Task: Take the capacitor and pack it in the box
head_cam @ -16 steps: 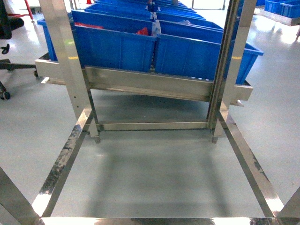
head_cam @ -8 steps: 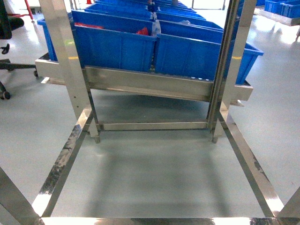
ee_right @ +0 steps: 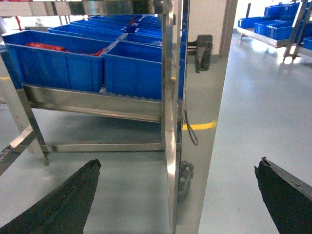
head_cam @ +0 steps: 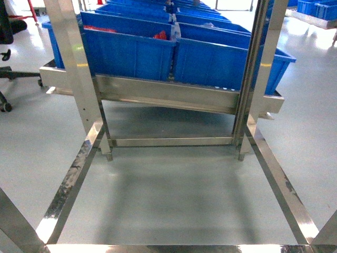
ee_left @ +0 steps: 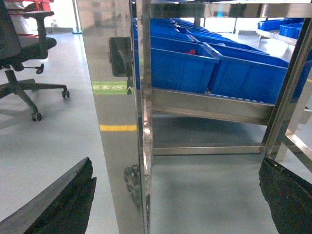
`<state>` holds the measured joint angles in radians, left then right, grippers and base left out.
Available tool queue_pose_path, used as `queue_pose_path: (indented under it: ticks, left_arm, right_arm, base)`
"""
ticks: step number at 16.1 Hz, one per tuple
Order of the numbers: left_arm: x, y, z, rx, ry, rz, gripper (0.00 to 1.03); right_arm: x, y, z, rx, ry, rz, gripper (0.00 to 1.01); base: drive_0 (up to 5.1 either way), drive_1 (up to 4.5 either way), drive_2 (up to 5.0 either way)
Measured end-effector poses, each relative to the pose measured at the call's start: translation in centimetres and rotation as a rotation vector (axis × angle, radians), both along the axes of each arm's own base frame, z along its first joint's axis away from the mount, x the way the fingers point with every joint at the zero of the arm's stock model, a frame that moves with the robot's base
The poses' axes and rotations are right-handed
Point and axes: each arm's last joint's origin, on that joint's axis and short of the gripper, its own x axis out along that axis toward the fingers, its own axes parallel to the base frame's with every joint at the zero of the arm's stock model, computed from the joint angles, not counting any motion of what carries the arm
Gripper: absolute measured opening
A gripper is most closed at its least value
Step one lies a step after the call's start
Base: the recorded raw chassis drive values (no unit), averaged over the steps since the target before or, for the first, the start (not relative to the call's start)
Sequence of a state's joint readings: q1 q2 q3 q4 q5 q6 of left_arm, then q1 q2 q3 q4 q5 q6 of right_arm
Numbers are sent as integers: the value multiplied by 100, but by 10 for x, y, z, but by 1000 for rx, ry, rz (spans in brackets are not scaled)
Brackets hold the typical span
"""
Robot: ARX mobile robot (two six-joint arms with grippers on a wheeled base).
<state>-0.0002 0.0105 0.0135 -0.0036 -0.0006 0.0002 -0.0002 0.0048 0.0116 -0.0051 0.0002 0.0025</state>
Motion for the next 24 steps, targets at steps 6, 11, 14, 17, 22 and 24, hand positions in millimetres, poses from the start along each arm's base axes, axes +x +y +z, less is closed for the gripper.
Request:
queue_pose_path:
  ticks: [6, 11, 14, 17, 22, 24]
  left_arm:
    - [0, 0, 0, 0, 3, 0, 98]
    - [0, 0, 0, 0, 2, -1, 98]
    - [0, 0, 0, 0, 0, 1, 98]
    - [0, 0, 0, 0, 0, 0, 98]
    - [0, 0, 0, 0, 2, -1, 98]
    - [0, 0, 0, 0, 0, 0, 98]
  right_arm:
    - [0, 0, 0, 0, 0, 1, 98]
    - [0, 0, 0, 0, 0, -1, 98]
    - [0, 0, 0, 0, 1, 0, 98]
    - [0, 0, 0, -1, 1, 1, 98]
    - [0, 0, 0, 0, 0, 0, 98]
    - [0, 0, 0, 1, 0, 0, 98]
  base:
    - [0, 0, 0]
    - [0, 0, 0]
    - [0, 0, 0]
    - [0, 0, 0]
    - [0, 0, 0]
    - [0, 0, 0]
